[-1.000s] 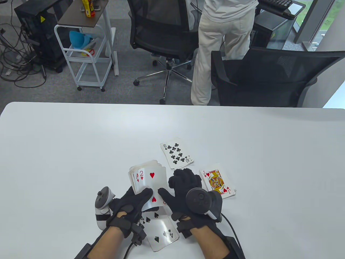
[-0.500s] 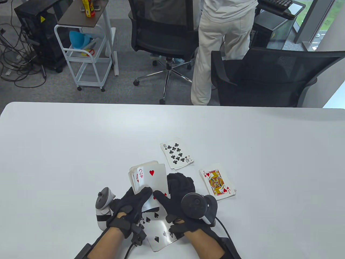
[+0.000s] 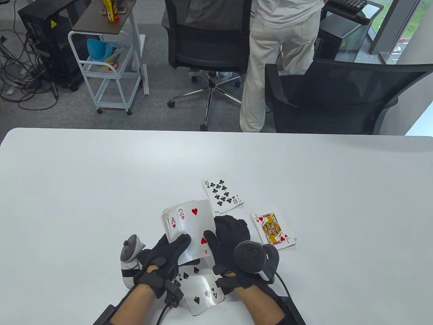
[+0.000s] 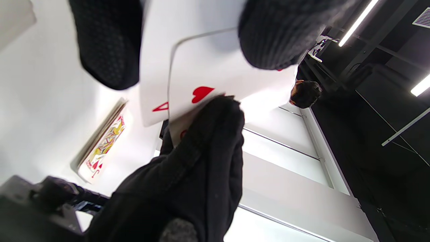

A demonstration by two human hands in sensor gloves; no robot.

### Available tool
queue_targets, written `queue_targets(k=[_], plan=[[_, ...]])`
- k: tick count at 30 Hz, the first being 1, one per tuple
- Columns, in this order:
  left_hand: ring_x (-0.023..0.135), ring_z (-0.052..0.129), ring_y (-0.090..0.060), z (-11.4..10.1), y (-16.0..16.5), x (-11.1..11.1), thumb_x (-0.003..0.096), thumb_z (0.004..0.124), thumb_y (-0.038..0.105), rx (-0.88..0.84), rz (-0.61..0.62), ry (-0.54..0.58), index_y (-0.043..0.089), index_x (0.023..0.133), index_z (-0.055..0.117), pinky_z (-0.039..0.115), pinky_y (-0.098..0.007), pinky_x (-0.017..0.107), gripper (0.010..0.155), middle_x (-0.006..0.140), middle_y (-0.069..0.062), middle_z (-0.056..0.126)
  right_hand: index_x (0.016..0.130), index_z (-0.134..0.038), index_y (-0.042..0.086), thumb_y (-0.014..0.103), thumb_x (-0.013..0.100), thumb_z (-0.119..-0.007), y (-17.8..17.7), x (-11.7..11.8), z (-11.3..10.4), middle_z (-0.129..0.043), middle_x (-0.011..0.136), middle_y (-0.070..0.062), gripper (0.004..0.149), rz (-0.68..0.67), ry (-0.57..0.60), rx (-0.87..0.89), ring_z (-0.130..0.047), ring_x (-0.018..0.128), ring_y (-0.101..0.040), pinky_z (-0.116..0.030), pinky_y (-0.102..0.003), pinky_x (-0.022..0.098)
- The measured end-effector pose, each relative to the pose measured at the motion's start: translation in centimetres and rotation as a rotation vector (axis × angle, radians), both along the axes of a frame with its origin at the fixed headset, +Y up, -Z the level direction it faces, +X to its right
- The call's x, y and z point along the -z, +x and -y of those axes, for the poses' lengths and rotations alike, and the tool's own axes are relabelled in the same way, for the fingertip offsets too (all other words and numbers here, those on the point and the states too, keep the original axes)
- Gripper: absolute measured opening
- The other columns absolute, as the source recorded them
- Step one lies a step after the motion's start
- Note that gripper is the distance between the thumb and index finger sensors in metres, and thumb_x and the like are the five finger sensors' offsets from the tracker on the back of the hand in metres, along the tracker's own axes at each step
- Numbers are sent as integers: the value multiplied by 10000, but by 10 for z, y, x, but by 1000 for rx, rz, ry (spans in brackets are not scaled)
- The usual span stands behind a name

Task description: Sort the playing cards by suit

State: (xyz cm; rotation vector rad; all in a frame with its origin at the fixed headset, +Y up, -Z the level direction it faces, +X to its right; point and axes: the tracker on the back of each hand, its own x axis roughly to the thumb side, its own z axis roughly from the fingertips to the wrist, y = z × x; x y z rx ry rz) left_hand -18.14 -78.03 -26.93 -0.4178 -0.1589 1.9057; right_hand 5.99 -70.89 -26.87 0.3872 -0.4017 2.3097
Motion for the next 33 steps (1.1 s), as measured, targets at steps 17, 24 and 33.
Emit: queue_targets(k=[17, 24, 33], plan=[[868, 927, -303, 0, 1, 0, 560, 867, 468, 18, -4, 2, 269, 1064, 585, 947, -400, 510, 611, 1029, -6, 785, 841, -789, 70, 367, 547, -824, 13, 4, -2, -723, 994, -197, 419, 43, 11, 8, -651, 951, -496, -438, -735, 667], [865, 929, -303, -1, 0, 0, 563, 858, 464, 11, -1, -1, 267, 1065, 583, 948, -399, 507, 605, 1027, -6, 786, 854, -791, 75, 342, 557, -792, 25, 8, -5, -722, 996, -198, 400, 90, 22, 25, -652, 951, -494, -442, -733, 668], [862, 931, -305, 1, 4, -1, 565, 851, 467, 20, 21, -10, 263, 1066, 583, 948, -400, 504, 603, 1026, -8, 788, 881, -788, 111, 325, 565, -781, 97, 22, -14, -714, 1003, -206, 381, 324, -2, 81, -643, 954, -500, -450, -730, 667]])
